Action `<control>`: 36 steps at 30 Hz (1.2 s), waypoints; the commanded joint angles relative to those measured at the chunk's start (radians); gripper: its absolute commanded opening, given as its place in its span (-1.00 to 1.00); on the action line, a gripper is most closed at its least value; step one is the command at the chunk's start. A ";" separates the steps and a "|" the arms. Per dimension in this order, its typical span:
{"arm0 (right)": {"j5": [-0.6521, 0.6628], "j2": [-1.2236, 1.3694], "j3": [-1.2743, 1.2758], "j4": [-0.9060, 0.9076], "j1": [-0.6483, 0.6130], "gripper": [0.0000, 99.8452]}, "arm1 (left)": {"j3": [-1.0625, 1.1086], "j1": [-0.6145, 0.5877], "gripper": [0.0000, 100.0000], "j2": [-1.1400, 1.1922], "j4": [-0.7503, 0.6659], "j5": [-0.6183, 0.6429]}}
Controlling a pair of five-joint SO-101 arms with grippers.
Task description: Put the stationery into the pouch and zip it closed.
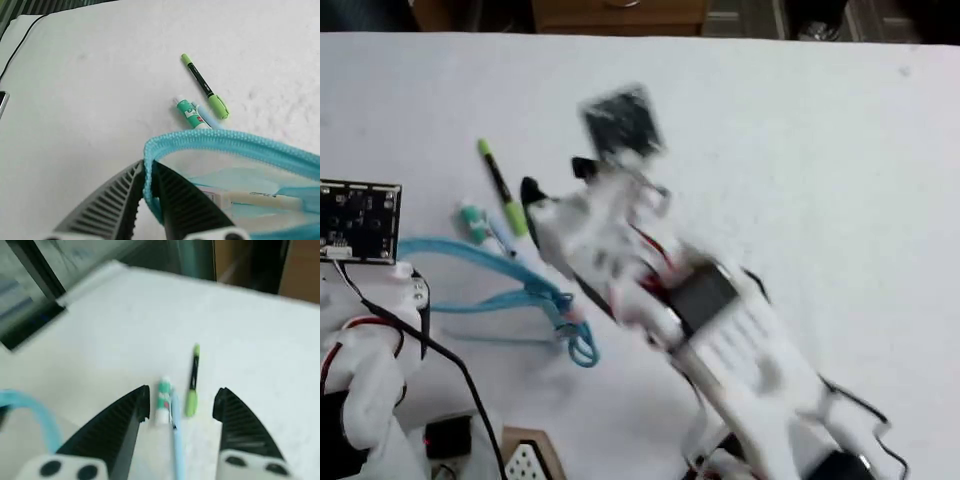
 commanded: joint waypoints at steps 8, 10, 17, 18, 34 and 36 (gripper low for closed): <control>-0.002 0.769 -0.700 0.205 0.008 -0.58 | 0.081 0.002 -0.96 0.010 0.051 0.008; -0.002 0.901 -0.844 0.222 0.008 -0.58 | 0.081 0.004 -0.96 0.010 0.051 0.008; 0.023 1.328 -1.315 0.337 -0.005 -0.58 | 0.081 0.004 -0.96 0.010 0.051 0.008; 0.032 1.382 -1.372 0.360 -0.008 -0.58 | 0.081 0.004 -0.96 0.010 0.051 0.008; 0.103 1.753 -1.645 0.389 0.010 -0.96 | 0.081 0.001 -0.96 0.010 0.049 0.009; 0.100 1.747 -1.649 0.394 0.031 -0.95 | 0.081 0.001 -0.96 0.010 0.048 0.009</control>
